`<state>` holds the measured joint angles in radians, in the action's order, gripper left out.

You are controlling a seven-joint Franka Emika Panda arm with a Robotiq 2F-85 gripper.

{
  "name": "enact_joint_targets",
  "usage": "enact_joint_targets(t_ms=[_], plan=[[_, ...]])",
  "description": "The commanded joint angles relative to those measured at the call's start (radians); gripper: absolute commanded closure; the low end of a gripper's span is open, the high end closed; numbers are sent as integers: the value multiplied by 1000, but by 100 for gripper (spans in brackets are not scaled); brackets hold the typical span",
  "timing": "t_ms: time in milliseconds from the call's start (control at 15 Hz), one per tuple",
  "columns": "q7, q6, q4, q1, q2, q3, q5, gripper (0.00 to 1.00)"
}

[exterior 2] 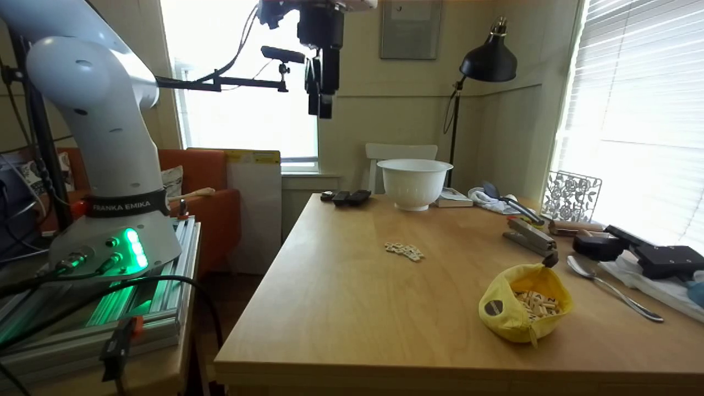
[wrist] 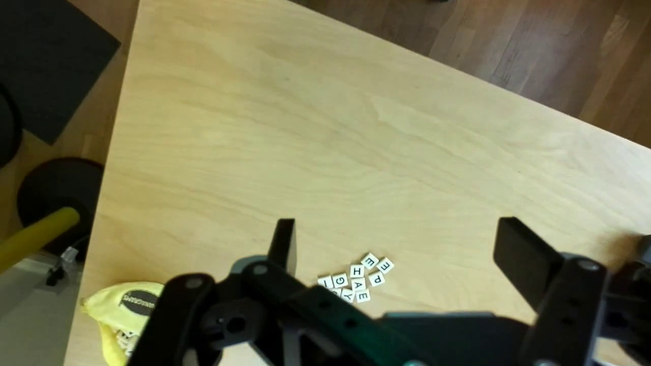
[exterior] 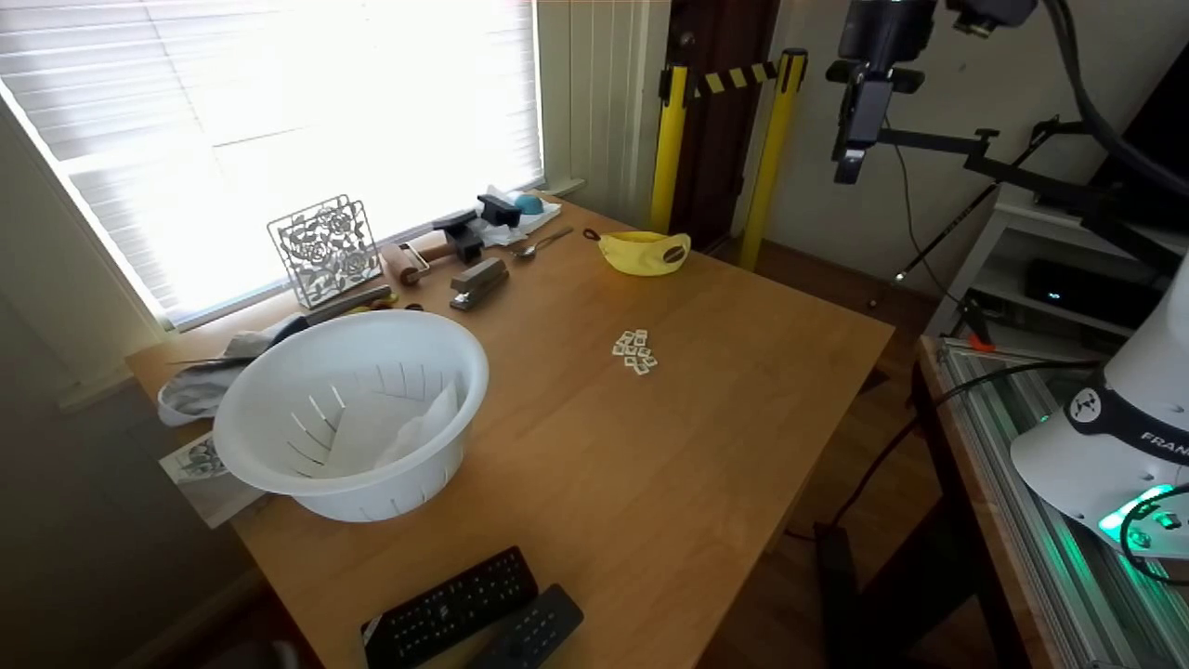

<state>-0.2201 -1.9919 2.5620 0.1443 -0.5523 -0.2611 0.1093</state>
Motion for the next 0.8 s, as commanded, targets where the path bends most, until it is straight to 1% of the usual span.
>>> enact_joint_targets(t_ms=[0, 200, 267, 333, 467, 733], plan=[[-61, -153, 45, -30, 84, 3, -29, 0], [-87, -257, 63, -47, 163, 8, -33, 0], [-90, -257, 57, -49, 188, 16, -23, 0], [-66, -226, 63, -29, 141, 23, -15, 0], [-66, -232, 63, -28, 164, 29, -14, 0], [-66, -232, 62, -26, 156, 29, -14, 0]])
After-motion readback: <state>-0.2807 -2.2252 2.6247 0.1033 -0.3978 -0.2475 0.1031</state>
